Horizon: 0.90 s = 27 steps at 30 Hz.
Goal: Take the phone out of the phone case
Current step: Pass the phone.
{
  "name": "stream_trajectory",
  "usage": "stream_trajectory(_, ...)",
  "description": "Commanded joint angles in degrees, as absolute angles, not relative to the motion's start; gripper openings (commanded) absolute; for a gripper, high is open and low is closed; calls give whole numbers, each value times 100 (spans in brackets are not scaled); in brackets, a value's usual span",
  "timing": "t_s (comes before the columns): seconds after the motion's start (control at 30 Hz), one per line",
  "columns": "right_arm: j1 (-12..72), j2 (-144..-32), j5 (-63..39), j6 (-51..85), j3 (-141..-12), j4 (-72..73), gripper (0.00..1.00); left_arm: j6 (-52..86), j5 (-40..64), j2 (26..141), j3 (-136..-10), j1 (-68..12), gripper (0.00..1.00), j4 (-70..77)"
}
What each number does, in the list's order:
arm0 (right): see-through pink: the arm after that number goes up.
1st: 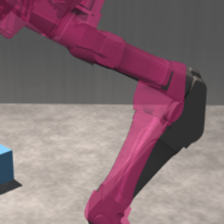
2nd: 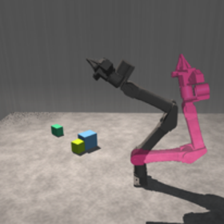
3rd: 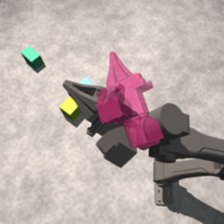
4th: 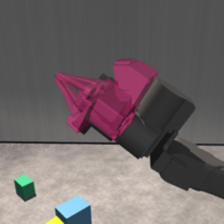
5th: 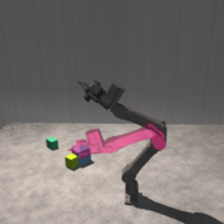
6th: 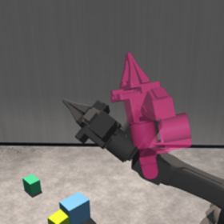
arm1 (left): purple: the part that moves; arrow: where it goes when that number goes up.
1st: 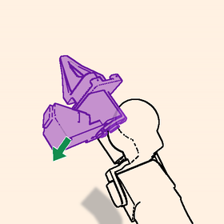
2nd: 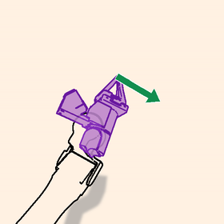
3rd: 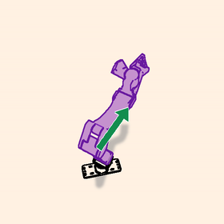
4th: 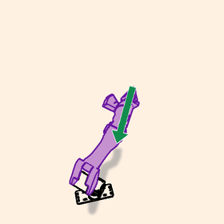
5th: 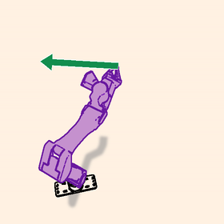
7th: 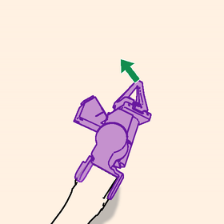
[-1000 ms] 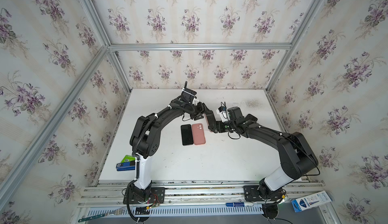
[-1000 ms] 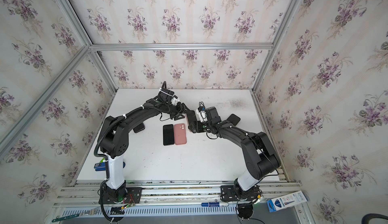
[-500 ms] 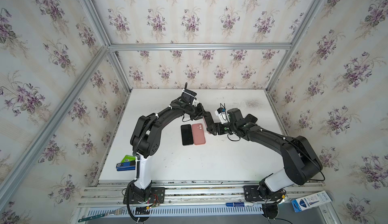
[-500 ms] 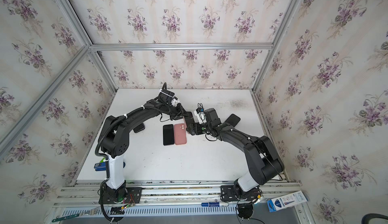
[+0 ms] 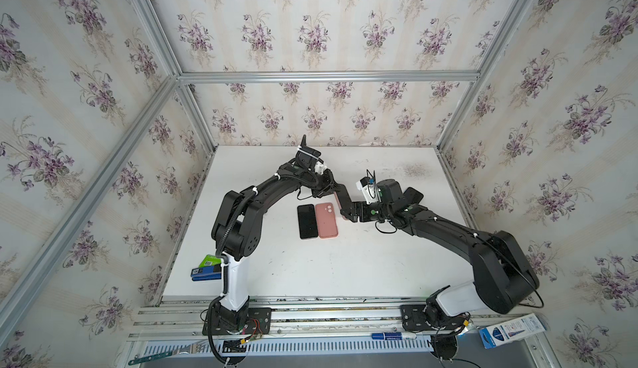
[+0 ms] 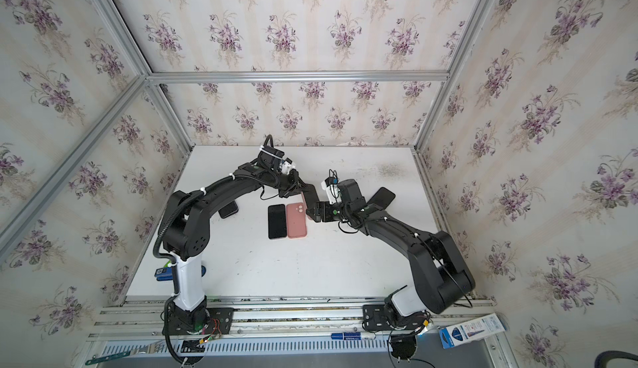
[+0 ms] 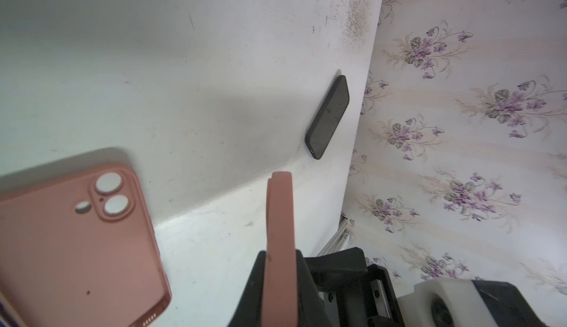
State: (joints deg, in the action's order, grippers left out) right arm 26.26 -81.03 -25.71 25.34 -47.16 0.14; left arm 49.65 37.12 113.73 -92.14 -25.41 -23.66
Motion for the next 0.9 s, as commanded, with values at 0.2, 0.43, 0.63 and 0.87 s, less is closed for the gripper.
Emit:
stream_trajectory(0.2, 2611, -6631, -1762, 4412, -4561, 104, 91, 4978, 3437, 10376, -10047, -1965, 0, -1649)
stream_trajectory(0.43, 2575, -5971, -1558, 5889, -4088, 1076, 93, 5832, 3746, 10068, -9887, -1819, 0, 85)
stream_trajectory(0.63, 2575, -6593, -2028, 7000, -3805, 3460, 89, 6899, 3924, 10068, -9591, -1786, 0, 1677)
stream_trajectory(0.87, 2598, -7662, -2329, 7437, -4233, 5382, 78, 7562, 3979, 10142, -9498, -1775, 0, 2324)
